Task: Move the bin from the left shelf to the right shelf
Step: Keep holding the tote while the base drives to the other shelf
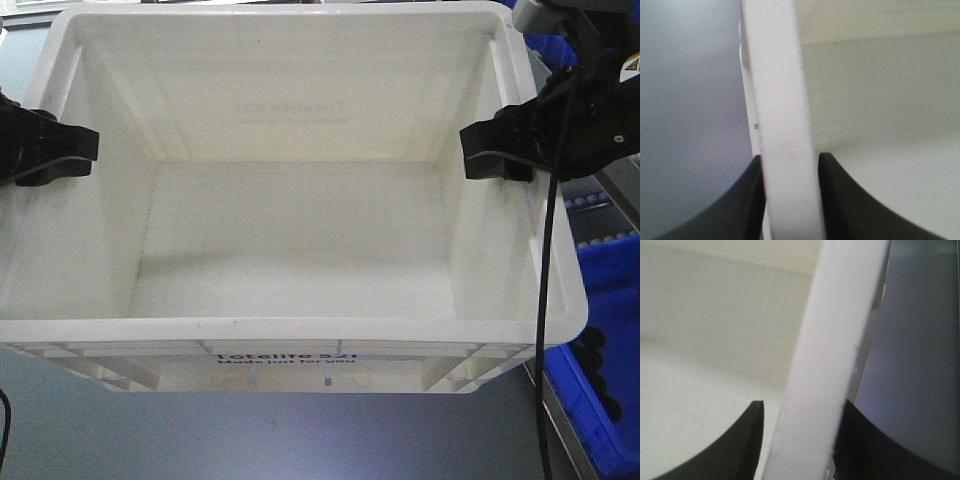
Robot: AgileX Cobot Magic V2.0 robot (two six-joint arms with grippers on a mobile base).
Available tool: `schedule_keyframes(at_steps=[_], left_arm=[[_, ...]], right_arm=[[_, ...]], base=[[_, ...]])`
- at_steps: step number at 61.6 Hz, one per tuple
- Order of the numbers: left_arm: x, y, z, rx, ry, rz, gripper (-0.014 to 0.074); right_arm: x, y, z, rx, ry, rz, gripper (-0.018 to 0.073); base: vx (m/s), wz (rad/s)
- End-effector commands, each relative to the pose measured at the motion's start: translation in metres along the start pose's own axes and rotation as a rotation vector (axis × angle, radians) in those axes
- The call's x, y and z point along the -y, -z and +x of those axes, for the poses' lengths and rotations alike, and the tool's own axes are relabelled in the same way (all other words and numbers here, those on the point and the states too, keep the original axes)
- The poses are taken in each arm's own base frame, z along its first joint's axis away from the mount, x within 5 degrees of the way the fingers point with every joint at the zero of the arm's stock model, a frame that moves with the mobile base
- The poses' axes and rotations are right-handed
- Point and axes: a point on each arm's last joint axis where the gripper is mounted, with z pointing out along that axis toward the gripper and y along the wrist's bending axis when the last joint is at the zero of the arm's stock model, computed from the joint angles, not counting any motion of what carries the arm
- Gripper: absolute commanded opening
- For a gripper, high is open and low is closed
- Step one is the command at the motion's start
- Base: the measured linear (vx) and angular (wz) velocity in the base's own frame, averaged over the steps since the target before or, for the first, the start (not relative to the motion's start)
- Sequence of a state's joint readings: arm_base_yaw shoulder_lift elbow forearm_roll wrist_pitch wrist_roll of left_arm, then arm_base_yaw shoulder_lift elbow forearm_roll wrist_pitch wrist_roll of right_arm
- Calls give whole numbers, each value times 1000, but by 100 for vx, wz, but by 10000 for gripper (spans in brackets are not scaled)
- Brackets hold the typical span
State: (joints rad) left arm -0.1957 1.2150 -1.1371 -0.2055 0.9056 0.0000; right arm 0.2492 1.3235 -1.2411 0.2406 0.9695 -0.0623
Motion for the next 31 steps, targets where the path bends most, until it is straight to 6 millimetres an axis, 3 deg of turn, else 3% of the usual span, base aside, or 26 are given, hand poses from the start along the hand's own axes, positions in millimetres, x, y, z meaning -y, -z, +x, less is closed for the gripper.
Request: schedule_keyframes(at_steps=[1,31], left_arm=[[9,25,-17,195,-34,42,-5],[9,25,-17,195,-34,42,-5]], right_arm=[[-4,21,-13,154,23,2,-4],[-4,21,-13,154,23,2,-4]], base=[[48,6],[48,11]])
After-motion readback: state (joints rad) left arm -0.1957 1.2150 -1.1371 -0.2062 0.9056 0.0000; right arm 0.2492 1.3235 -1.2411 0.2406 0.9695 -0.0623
